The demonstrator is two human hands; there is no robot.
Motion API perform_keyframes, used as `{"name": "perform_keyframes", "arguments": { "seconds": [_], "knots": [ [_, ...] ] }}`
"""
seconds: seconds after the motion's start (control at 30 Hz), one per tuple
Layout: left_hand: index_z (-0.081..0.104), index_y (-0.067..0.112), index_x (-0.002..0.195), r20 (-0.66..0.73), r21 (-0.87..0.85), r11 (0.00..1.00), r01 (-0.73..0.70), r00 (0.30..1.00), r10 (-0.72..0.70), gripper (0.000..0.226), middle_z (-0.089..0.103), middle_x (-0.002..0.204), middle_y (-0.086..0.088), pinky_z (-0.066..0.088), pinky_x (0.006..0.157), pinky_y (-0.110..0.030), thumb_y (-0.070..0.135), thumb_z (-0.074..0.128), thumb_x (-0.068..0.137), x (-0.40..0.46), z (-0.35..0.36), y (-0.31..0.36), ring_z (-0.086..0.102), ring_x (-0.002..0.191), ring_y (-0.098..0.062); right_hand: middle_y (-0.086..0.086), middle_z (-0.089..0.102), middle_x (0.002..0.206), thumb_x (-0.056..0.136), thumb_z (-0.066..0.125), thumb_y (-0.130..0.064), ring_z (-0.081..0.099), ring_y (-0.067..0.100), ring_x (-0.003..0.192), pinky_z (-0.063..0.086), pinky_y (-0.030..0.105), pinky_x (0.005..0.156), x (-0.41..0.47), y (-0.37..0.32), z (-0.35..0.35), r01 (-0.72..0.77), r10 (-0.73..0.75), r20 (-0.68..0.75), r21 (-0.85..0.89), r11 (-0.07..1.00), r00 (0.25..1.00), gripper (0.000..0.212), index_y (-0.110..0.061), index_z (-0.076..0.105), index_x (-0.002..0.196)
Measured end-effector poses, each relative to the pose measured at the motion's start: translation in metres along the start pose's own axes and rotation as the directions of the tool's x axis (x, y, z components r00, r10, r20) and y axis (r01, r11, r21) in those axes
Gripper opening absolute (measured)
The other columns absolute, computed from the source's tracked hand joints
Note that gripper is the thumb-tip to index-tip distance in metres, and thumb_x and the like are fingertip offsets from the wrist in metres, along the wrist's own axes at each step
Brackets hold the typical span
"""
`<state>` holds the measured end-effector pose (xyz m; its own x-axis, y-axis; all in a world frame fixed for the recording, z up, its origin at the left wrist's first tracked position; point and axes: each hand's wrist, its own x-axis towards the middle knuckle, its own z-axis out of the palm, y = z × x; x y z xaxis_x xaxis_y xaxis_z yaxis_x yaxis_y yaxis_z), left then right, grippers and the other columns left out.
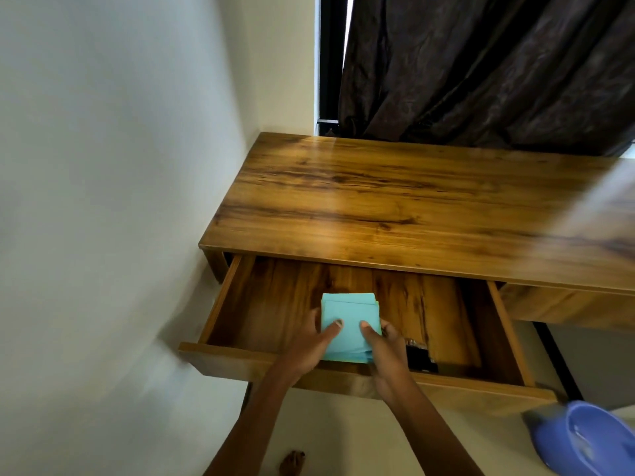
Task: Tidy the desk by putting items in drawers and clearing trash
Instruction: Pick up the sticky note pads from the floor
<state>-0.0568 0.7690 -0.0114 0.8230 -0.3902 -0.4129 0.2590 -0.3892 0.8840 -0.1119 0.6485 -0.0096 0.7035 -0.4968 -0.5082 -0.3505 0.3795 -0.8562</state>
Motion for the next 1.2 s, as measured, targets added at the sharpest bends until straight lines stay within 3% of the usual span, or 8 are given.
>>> {"name": "perform_keyframes", "arguments": {
  "seconds": [0.27,0.37,0.5,0.67,0.8,0.93,1.07,1.2],
  "knots": [
    [0.050,0.006,0.123,-0.266,0.014,1.000,0.005,0.964,-0.001,0.035,0.057,0.112,-0.006,0.045,0.050,-0.008,0.022,0.056,0.092,0.034,-0.033,-0.012,0.055,0.082,-0.008,0.010,0.055,0.129,0.093,0.052,-0.008,0.058,0.025,0.114,0.055,0.031,0.081,0.028,-0.001,0.034,-0.058,0.101,0.143,-0.273,0.960,0.985,0.041,-0.009,0.043,0.133],
    [0.049,0.004,0.126,-0.243,0.038,0.996,0.086,0.967,-0.074,0.039,0.057,0.125,-0.014,0.047,0.068,-0.018,0.020,0.056,0.092,0.048,-0.045,-0.022,0.056,0.099,-0.019,0.011,0.052,0.134,0.092,0.051,-0.002,0.053,0.027,0.119,0.051,0.039,0.095,0.044,0.005,0.046,-0.081,0.170,0.165,-0.440,0.894,0.972,0.049,-0.011,0.040,0.138],
    [0.039,0.004,0.137,-0.200,0.151,0.966,0.212,0.963,-0.180,0.049,0.048,0.136,-0.016,0.042,0.095,-0.035,0.018,0.056,0.092,0.060,-0.054,-0.034,0.047,0.122,-0.031,0.013,0.051,0.133,0.090,0.051,-0.001,0.052,0.027,0.118,0.050,0.036,0.094,0.062,0.016,0.060,-0.111,0.255,0.174,-0.579,0.808,0.951,0.050,-0.009,0.039,0.138],
    [0.041,0.009,0.136,-0.196,0.260,0.909,0.326,0.939,-0.281,0.053,0.048,0.135,-0.013,0.044,0.097,-0.036,0.032,0.058,0.090,0.071,-0.065,-0.058,0.048,0.121,-0.030,0.014,0.061,0.117,0.088,0.056,-0.008,0.060,0.026,0.104,0.052,0.036,0.090,0.073,0.030,0.060,-0.154,0.348,0.175,-0.657,0.738,0.921,0.036,-0.009,0.053,0.124],
    [0.039,0.013,0.136,-0.187,0.383,0.863,0.330,0.942,-0.278,0.055,0.040,0.138,-0.013,0.042,0.101,-0.045,0.038,0.055,0.090,0.079,-0.075,-0.068,0.042,0.125,-0.030,0.012,0.065,0.110,0.090,0.052,-0.006,0.063,0.026,0.099,0.052,0.035,0.085,0.086,0.030,0.065,0.055,0.145,0.197,-0.753,0.656,0.970,0.026,-0.007,0.061,0.114],
    [0.026,0.022,0.144,-0.148,0.506,0.849,0.149,0.985,-0.084,0.057,0.018,0.152,-0.007,0.031,0.110,-0.048,0.028,0.051,0.094,0.088,-0.081,-0.067,0.023,0.138,-0.030,0.012,0.063,0.117,0.093,0.048,-0.005,0.060,0.021,0.102,0.049,0.028,0.082,0.103,0.025,0.082,0.283,-0.092,0.272,-0.843,0.458,0.958,0.030,-0.007,0.058,0.121],
    [0.026,0.027,0.145,-0.029,0.680,0.733,0.029,1.000,-0.013,0.054,0.019,0.154,-0.002,0.025,0.113,-0.047,0.029,0.047,0.095,0.100,-0.086,-0.063,0.015,0.141,-0.028,0.013,0.046,0.138,0.087,0.048,0.003,0.048,0.029,0.122,0.046,0.036,0.096,0.118,0.026,0.098,0.360,-0.001,0.370,-0.904,0.232,0.929,0.054,-0.013,0.041,0.139],
    [0.038,0.028,0.138,0.049,0.770,0.638,-0.019,0.998,-0.030,0.044,0.028,0.150,-0.001,0.028,0.110,-0.045,0.033,0.045,0.095,0.104,-0.088,-0.065,0.021,0.137,-0.026,0.012,0.047,0.137,0.084,0.051,0.007,0.050,0.030,0.119,0.045,0.040,0.098,0.120,0.037,0.099,0.416,0.101,0.435,-0.894,0.163,0.895,0.050,-0.008,0.049,0.131]
  ]
}}
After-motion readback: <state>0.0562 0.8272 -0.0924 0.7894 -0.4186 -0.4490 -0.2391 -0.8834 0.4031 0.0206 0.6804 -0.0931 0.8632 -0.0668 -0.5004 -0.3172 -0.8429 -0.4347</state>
